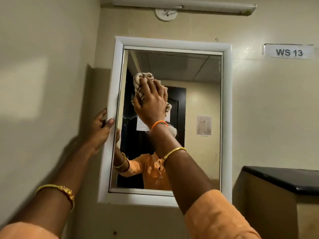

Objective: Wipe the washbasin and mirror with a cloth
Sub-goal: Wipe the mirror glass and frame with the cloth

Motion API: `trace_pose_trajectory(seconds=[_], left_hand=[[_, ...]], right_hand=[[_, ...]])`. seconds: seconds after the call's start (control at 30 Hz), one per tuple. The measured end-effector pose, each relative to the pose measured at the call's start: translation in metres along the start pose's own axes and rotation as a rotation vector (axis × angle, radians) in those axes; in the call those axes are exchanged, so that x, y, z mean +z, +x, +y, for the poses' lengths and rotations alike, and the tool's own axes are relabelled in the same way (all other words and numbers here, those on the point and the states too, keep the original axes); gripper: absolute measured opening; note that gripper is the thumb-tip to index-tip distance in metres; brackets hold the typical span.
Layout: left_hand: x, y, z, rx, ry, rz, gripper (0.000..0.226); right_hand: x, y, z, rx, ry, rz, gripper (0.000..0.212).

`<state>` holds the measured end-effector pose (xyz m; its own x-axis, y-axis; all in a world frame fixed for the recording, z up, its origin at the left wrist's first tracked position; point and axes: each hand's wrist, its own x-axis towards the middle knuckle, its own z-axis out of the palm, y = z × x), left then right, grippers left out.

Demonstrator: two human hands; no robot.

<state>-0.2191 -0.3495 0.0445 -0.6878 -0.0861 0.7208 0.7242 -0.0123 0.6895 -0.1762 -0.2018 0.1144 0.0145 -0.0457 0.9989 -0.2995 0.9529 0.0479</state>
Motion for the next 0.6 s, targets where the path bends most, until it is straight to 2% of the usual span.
trace_pose_trajectory(seconds=[0.07,0.13,0.33,0.53,0.6], left_hand=[[-0.002,-0.001,0.002,0.012,0.005,-0.014,0.050],[-0.003,-0.004,0.003,0.021,0.016,-0.019,0.050],[-0.006,-0.003,0.000,-0.081,-0.121,-0.061,0.047],[-0.002,-0.007,-0.001,-0.089,-0.153,-0.036,0.046],[-0.005,-0.006,-0.001,-0.101,-0.163,-0.050,0.048]], right_hand=[[-0.002,0.001,0.001,-0.060,0.003,-0.072,0.060],[-0.011,0.002,0.012,-0.082,-0.017,-0.066,0.061],[-0.068,-0.008,0.091,0.267,-0.145,0.378,0.057],[-0.062,-0.007,0.082,0.410,-0.120,0.408,0.057],[-0.045,-0.001,0.065,0.383,-0.100,0.376,0.058]])
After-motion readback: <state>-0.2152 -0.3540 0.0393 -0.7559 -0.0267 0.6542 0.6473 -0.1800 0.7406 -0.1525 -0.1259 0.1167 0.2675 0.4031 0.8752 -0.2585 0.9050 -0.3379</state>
